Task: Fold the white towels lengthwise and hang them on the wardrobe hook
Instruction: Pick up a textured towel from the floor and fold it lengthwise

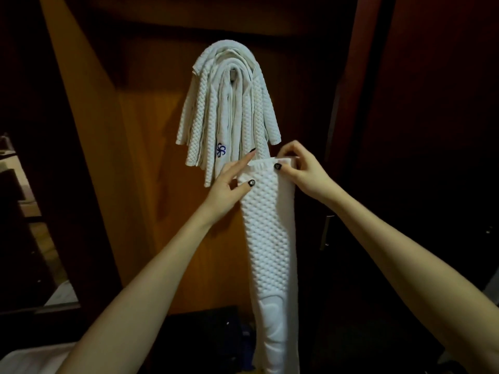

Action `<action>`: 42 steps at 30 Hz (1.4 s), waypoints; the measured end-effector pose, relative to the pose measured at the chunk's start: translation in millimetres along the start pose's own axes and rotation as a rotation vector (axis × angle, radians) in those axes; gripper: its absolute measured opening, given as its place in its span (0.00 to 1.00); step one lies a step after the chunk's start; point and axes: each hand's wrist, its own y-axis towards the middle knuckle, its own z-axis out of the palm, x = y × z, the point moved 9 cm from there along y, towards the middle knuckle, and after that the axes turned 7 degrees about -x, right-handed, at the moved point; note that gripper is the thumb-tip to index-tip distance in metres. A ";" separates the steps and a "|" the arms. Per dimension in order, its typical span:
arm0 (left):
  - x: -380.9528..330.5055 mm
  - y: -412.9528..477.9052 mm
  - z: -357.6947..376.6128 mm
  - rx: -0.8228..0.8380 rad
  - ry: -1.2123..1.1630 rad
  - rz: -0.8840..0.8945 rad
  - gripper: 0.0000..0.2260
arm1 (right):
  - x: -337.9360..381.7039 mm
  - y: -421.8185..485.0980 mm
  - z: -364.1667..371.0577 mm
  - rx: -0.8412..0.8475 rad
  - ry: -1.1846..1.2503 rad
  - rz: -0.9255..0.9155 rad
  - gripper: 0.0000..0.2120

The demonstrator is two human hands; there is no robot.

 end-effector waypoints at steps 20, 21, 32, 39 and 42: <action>12.2 -15.4 75.8 0.330 -0.076 -0.118 0.28 | -1.8 23.3 -76.6 -0.277 0.100 0.045 0.30; 18.7 -20.5 81.0 0.342 -0.090 -0.148 0.28 | -4.6 23.6 -82.1 -0.289 0.095 0.067 0.30; 21.9 13.9 80.3 0.024 -0.427 -0.275 0.19 | -52.2 -15.6 -91.8 -0.126 0.249 0.281 0.28; 13.8 56.2 63.1 -0.029 -0.422 -0.264 0.18 | -65.8 -67.1 -45.8 0.059 0.284 0.313 0.32; 14.7 57.1 55.3 -0.102 -0.509 -0.292 0.18 | -71.2 -79.6 -37.0 0.090 0.304 0.315 0.35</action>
